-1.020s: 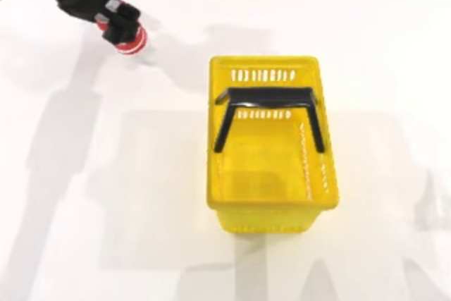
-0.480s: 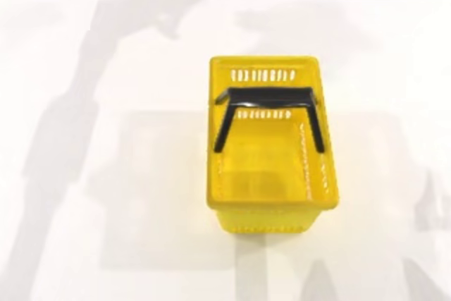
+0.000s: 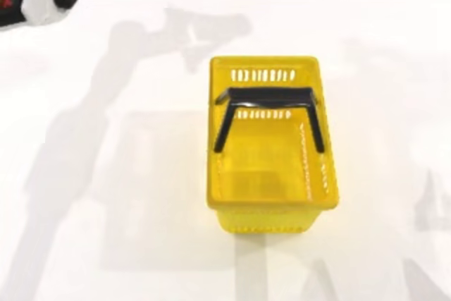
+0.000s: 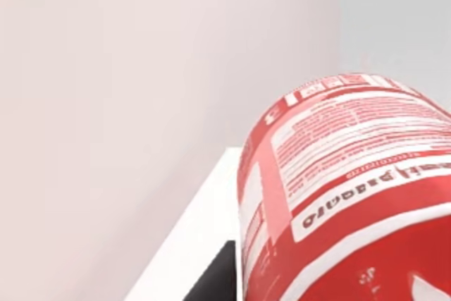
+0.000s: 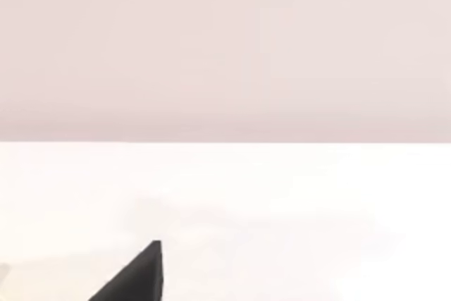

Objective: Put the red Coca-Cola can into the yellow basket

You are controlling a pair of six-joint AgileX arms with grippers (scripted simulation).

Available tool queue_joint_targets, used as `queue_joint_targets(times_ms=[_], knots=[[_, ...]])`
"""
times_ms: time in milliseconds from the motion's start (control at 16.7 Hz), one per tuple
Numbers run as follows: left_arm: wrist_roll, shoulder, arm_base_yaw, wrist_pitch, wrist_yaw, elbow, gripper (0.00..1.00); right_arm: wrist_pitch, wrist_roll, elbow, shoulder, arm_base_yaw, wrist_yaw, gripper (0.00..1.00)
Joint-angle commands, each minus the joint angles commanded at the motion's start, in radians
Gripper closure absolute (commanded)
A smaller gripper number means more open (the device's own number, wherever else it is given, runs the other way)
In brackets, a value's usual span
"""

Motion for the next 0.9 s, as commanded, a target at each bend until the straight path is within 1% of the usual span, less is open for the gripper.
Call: queue_joint_targets(times_ms=[120,240,420,600,900], knots=[[-0.029,-0.025,-0.026,0.072,0.064,-0.073,1.0,0.0,0.0,0.0,0.0,0.0,0.0,0.0],[-0.053,-0.044,-0.051,0.116,0.114,-0.137,1.0,0.0,0.0,0.0,0.0,0.0,0.0,0.0],[-0.076,-0.061,-0.079,0.148,0.162,-0.205,1.0,0.0,0.0,0.0,0.0,0.0,0.0,0.0],[-0.085,-0.067,-0.092,0.155,0.18,-0.235,1.0,0.0,0.0,0.0,0.0,0.0,0.0,0.0],[-0.083,-0.062,-0.087,0.154,0.178,-0.232,1.0,0.0,0.0,0.0,0.0,0.0,0.0,0.0]])
